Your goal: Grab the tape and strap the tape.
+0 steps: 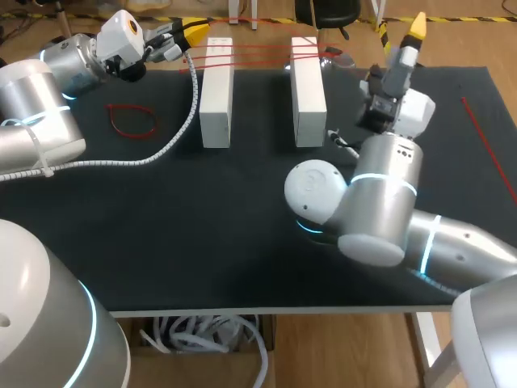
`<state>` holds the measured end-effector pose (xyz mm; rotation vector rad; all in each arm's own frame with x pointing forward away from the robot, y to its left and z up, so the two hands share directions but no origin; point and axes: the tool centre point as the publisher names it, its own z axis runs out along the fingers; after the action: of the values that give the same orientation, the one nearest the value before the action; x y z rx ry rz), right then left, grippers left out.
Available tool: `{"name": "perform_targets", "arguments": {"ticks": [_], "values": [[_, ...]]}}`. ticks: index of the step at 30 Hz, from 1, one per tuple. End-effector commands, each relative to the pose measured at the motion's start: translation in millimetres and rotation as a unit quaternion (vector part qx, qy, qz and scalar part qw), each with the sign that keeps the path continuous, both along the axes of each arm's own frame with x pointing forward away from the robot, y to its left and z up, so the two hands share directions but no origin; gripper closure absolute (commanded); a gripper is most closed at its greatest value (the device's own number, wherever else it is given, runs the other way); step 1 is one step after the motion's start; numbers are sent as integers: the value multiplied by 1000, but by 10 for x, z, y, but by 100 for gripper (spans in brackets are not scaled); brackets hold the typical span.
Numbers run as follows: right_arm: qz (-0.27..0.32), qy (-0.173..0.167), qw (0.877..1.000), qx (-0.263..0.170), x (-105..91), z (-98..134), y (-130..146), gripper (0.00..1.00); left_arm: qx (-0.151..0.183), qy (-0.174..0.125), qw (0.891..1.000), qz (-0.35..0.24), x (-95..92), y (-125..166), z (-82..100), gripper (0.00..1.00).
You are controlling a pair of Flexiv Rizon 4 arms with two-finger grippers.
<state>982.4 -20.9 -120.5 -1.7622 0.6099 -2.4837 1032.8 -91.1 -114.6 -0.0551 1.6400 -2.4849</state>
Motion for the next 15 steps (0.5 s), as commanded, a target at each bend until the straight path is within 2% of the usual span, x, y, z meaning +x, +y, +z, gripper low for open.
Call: {"name": "perform_targets", "arguments": {"ticks": [1, 2, 6, 11, 15], "values": [[40, 27, 998, -42, 10, -68, -17, 0, -1, -1, 1000, 2, -7, -5, -5, 100], [72, 40, 995, -62, -4, -109, 16, 0, -1, -1, 1000, 2, -7, -5, -5, 100], [90, 57, 993, -59, -68, -205, 14, 0, -1, -1, 1000, 2, -7, -5, -5, 100], [108, 45, 992, -49, -40, -286, -10, 0, -1, -1, 1000, 2, -7, -5, -5, 100], [118, 34, 991, -47, 67, -328, -9, 0, -1, -1, 1000, 2, -7, -5, -5, 100]]}}
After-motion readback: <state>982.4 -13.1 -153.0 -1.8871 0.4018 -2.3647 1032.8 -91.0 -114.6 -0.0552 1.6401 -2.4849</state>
